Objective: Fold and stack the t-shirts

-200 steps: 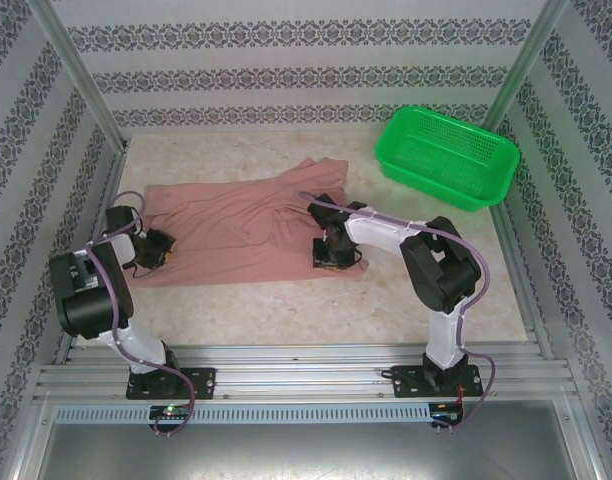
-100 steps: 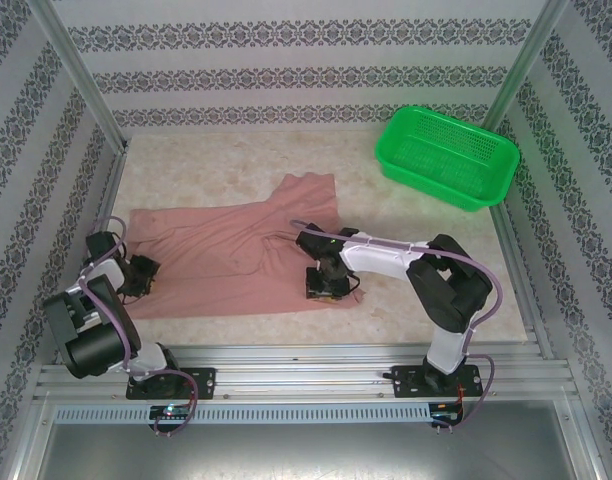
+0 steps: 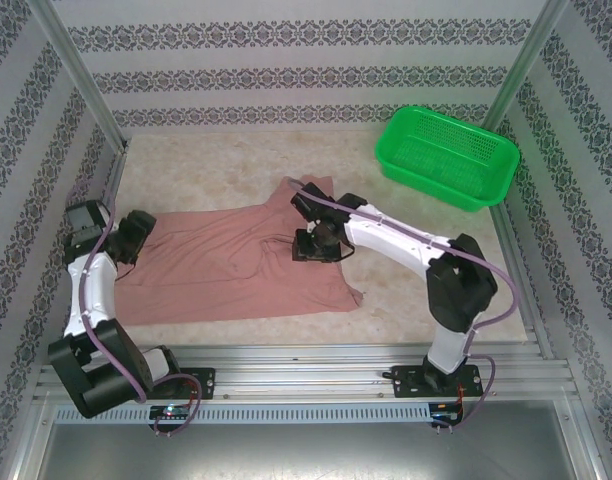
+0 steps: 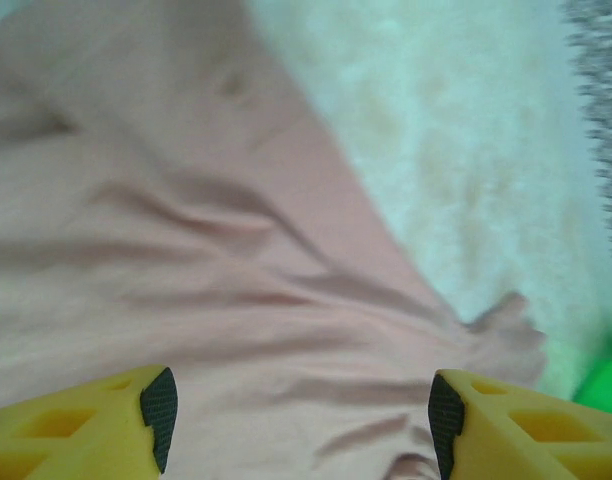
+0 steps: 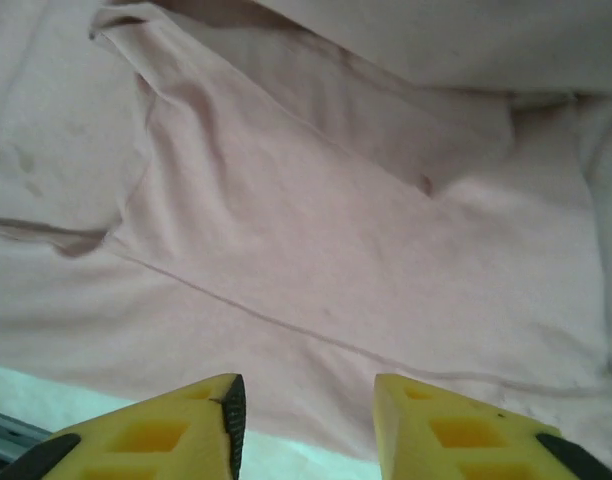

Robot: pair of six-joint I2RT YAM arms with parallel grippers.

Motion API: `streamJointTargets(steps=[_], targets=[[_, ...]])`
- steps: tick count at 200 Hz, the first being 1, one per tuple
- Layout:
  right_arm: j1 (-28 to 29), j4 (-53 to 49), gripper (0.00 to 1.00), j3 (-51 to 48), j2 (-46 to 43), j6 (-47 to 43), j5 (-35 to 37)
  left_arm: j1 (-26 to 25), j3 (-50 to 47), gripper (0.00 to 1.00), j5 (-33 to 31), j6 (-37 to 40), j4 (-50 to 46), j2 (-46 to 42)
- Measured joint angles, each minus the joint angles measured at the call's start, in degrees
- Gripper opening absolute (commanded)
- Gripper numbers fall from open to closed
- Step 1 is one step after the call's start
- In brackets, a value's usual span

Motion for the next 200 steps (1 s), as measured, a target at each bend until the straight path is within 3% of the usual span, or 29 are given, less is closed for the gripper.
streamJointTargets(steps=[42,129,172,200], targets=[[-1.0,0.9,0.30,0.5,7.9,-1.7,-3.0,-0.9,0.9,0.68,1.3,0.2,-5.0,-3.3],[-8.8,4.8,0.34,0.6,10.6,-3.5,-4.3,-0.9,-0.1,0.68,1.2,0.9,-9.3,-4.7],[-9.7,5.2,0.35,2.9,13.9,-4.2,-5.8,-1.0,-0.1,0.68,1.0,1.5,-10.3,-5.2],[-9.7,5.2,0.20,3.1,13.9,-4.0,-6.2,-1.0,-0.1,0.68,0.8,1.5,-10.4,-5.3]])
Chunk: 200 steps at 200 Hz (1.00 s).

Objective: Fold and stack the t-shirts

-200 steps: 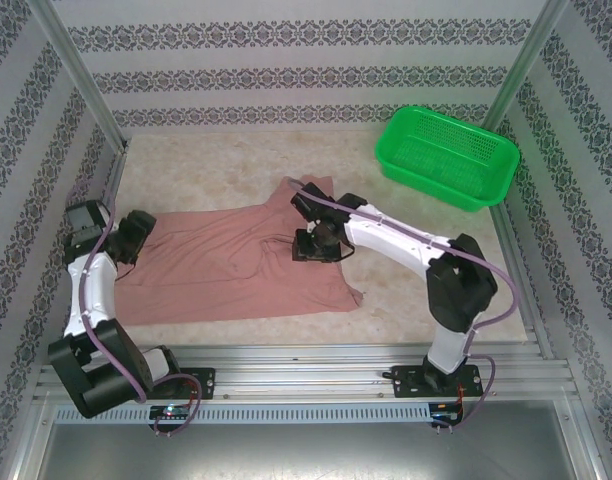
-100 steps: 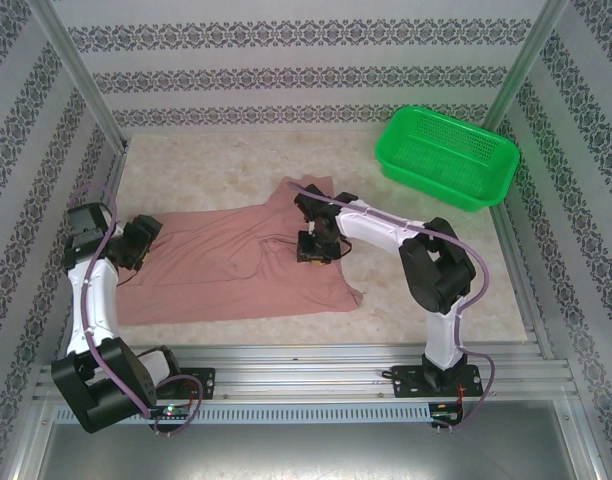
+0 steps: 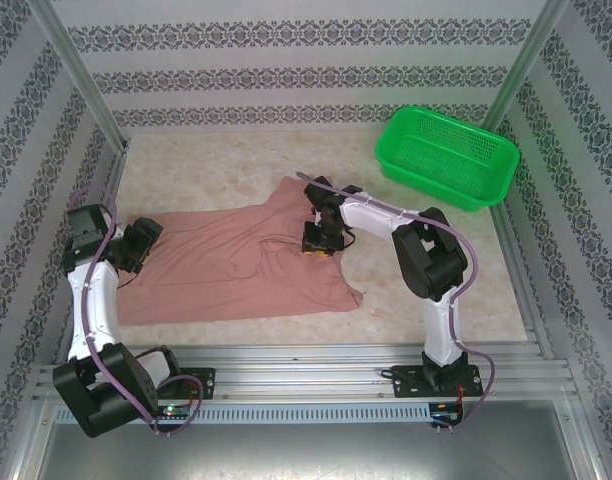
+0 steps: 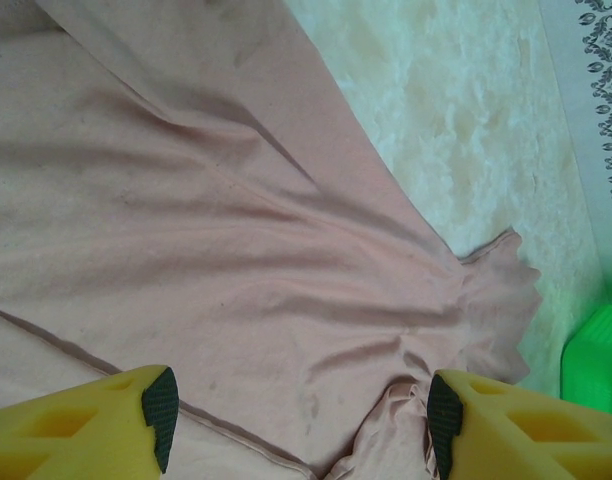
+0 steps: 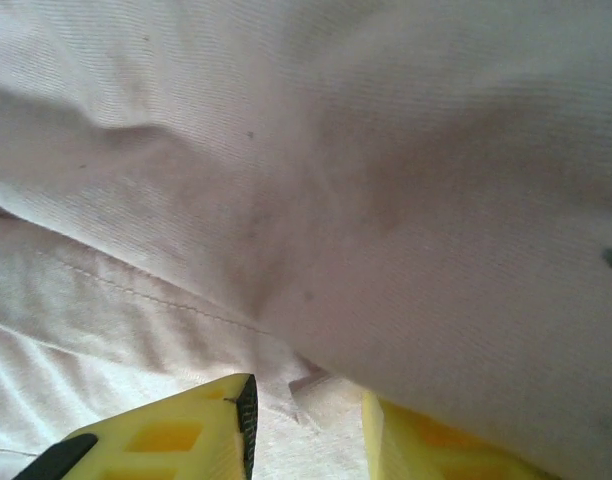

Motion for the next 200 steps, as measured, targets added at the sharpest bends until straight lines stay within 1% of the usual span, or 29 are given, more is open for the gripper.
streamJointTargets(steps=[15,29,69,81,86,95,116,136,167,200], targets=[[-0.3,0.0,0.08,0.0,0.0,0.0,-0.3,0.0,0.0,0.68,-0.2,0.1,0.0,0.0],[-0.7,0.0,0.00,0.0,0.0,0.0,-0.7,0.0,0.0,0.68,-0.2,0.2,0.0,0.0],[-2.5,0.1,0.00,0.0,0.0,0.6,-1.8,0.0,-0.7,0.68,-1.3,1.1,0.0,-0.2],[-2.7,0.0,0.20,0.0,0.0,0.8,-2.2,0.0,-1.1,0.68,-1.5,1.3,-0.2,-0.3],[-2.9,0.0,0.26,0.0,0.0,1.2,-2.3,0.0,-1.4,0.68,-1.5,1.4,-0.2,-0.4],[-3.0,-0.2,0.32,0.0,-0.1,0.9,-2.4,0.0,-1.7,0.68,-1.7,1.5,-0.3,-0.6],[-3.1,-0.5,0.41,-0.3,-1.2,2.5,-3.3,-0.2,-3.0,0.68,-1.7,1.4,-0.4,-0.9],[-3.0,0.0,0.42,-2.1,-3.8,5.9,-5.5,-2.4,-4.2,0.69,-2.1,1.5,-0.6,-1.4],[-2.8,0.0,0.42,-2.6,-5.5,10.6,-7.3,-10.6,-5.1,0.70,-4.8,2.1,-1.1,-4.0],[-2.9,0.0,0.41,-3.4,-5.5,13.1,-7.8,-16.7,-9.5,0.70,-6.7,0.9,-0.9,-8.5]])
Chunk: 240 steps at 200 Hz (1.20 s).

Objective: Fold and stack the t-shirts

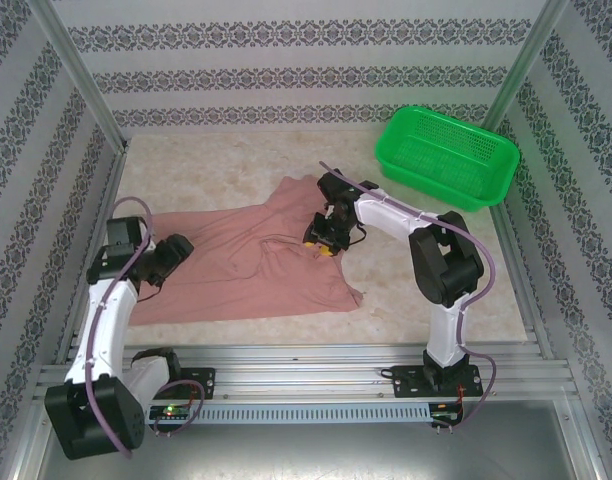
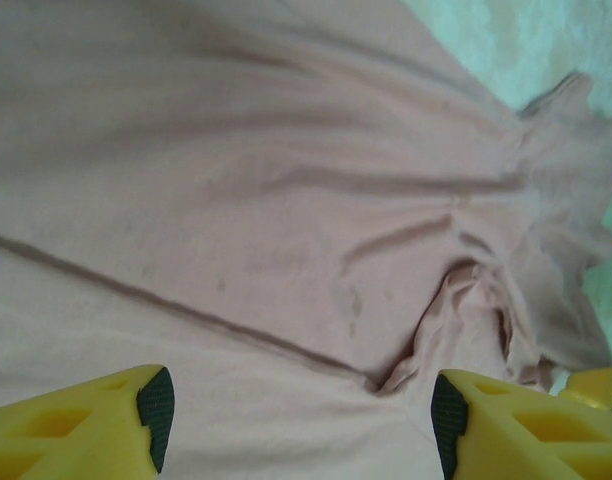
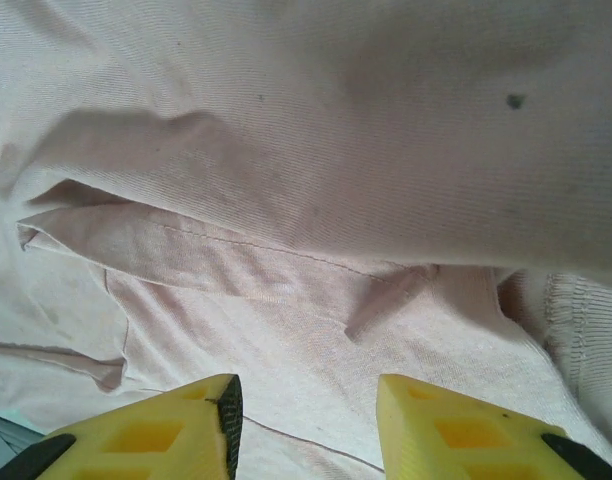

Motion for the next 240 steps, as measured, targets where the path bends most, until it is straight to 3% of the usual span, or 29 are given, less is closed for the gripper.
streamJointTargets(steps=[54,189,240], targets=[[0.0,-0.1,0.41,-1.0,0.2,1.9,-0.9,-7.4,-4.3,0.70,-2.6,-3.5,0.0,-3.4],[-0.1,0.0,0.31,2.2,6.9,2.6,-0.7,-12.6,-9.4,0.70,-5.1,-7.1,2.2,-4.1],[-0.5,0.0,0.08,4.0,7.4,3.4,-0.5,-14.1,-13.0,0.70,-5.3,-7.9,3.8,-4.1]])
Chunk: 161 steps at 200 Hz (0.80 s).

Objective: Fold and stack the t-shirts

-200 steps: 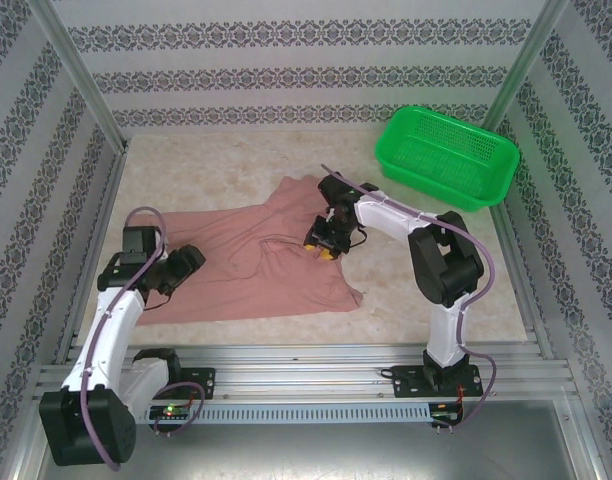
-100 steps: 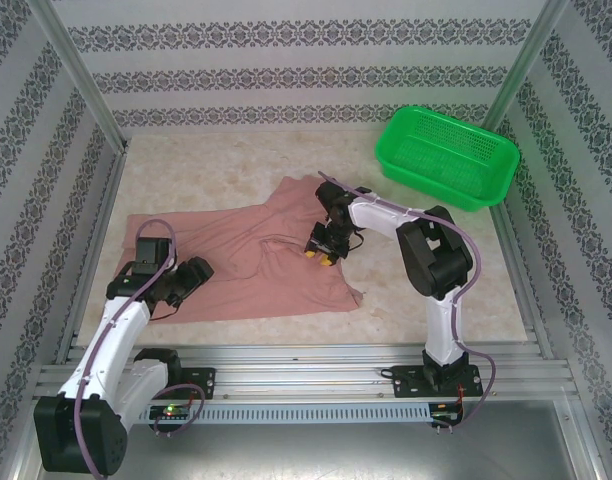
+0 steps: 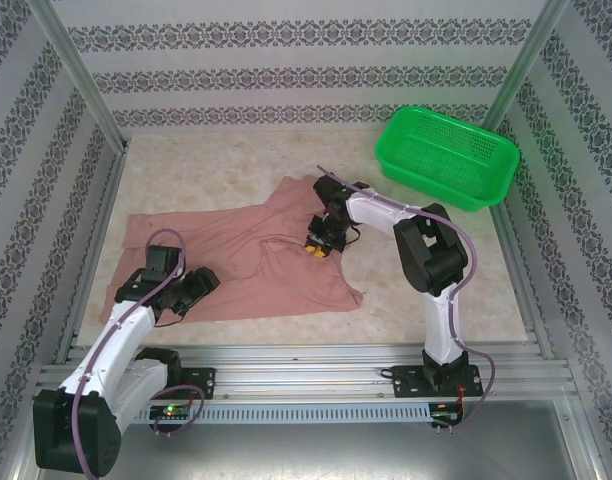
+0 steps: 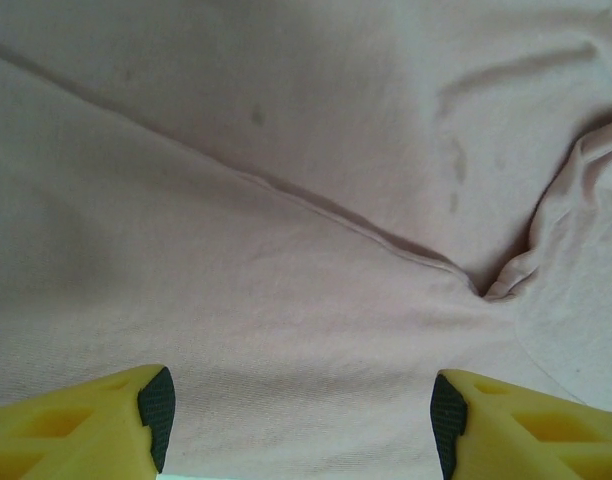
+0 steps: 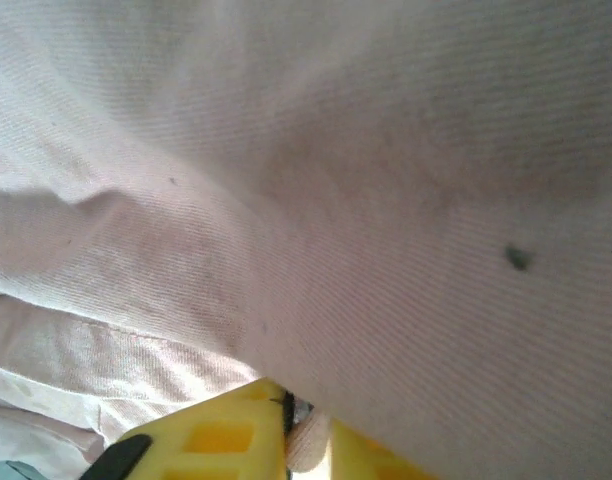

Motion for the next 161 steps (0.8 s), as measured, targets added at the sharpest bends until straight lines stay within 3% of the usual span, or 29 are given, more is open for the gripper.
streamJointTargets(steps=[11,130,142,161], targets=[[-0.1,0.0,0.00,0.2,0.2,-0.2,0.1,0.0,-0.8,0.70,0.0,-0.2,0.2,0.0],[-5.9,4.7,0.00,1.8,1.3,3.5,0.6,-0.1,-5.6,0.70,-5.0,-3.3,0.2,1.5],[-6.3,5.6,0.01,1.8,1.7,4.5,0.2,-0.1,-5.6,0.70,-5.2,-3.6,0.2,1.5],[-6.7,7.8,0.11,1.9,2.6,6.2,-1.1,-0.1,-5.6,0.70,-5.4,-3.7,0.2,1.5]])
